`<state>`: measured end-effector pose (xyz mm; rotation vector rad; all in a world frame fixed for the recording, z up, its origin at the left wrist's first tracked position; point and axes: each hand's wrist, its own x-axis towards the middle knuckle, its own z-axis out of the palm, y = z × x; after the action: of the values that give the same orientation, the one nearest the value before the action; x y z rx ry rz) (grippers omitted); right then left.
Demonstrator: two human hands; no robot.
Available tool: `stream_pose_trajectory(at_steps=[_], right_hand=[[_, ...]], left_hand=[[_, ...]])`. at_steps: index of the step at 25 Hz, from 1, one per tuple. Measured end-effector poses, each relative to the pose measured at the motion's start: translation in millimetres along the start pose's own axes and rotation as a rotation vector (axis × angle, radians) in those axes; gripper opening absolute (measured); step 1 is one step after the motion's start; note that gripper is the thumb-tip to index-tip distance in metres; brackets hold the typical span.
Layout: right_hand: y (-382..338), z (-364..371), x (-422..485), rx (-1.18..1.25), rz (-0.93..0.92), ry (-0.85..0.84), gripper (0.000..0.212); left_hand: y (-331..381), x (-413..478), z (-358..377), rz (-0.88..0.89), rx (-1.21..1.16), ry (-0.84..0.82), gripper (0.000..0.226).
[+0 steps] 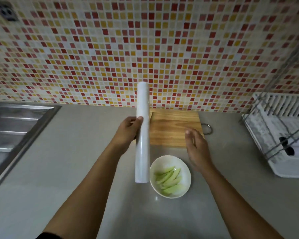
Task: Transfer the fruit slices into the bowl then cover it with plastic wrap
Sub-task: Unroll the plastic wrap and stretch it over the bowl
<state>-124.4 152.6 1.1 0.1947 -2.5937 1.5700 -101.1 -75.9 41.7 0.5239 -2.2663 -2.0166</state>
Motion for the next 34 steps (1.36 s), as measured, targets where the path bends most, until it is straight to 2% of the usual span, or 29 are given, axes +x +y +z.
stream_pose_trajectory(at_steps=[4, 9, 14, 17, 20, 25, 28, 30, 32, 34], right_hand=[[-88.7, -18.3, 55.9, 0.293, -0.082, 0.011, 0.033], [-138.8, -32.9, 76.8, 0.418, -0.111, 0.009, 0.013], [-155.8, -36.2, 74.8, 0.547, -0.154, 0.078, 0.016], [-157.8, -35.3, 72.2, 0.565, -0.12, 0.095, 0.018], [-159.4, -35.9, 70.4, 0.586, -0.078, 0.1, 0.007], [-160.6, -37.9, 69.1, 0.537, -0.072, 0.051, 0.002], [-163.4, -39.3, 69.0, 0.549, -0.05, 0.057, 0.006], [-161.3, -43.3, 68.7, 0.542, -0.057, 0.066, 0.005], [-157.3, -46.8, 65.3, 0.452, -0.1, 0.007, 0.018], [-155.2, -46.2, 61.0, 0.328, -0.157, -0.038, 0.018]], left_hand=[[63.9, -9.2, 39.3, 0.208, -0.107, -0.052, 0.036], [54.0, -31.0, 60.9, 0.313, -0.076, 0.008, 0.036], [59.6, -37.7, 67.2, 0.387, -0.059, 0.074, 0.027], [56.5, -39.3, 64.8, 0.399, -0.006, 0.103, 0.031], [50.5, -39.5, 62.8, 0.393, 0.015, 0.115, 0.038], [47.1, -41.5, 63.9, 0.384, 0.006, 0.107, 0.026], [49.6, -42.5, 65.7, 0.373, -0.028, 0.105, 0.021], [50.0, -42.0, 65.5, 0.368, -0.049, 0.107, 0.026], [50.7, -40.8, 63.8, 0.381, -0.046, 0.114, 0.032], [52.8, -39.5, 62.7, 0.4, -0.042, 0.116, 0.026]])
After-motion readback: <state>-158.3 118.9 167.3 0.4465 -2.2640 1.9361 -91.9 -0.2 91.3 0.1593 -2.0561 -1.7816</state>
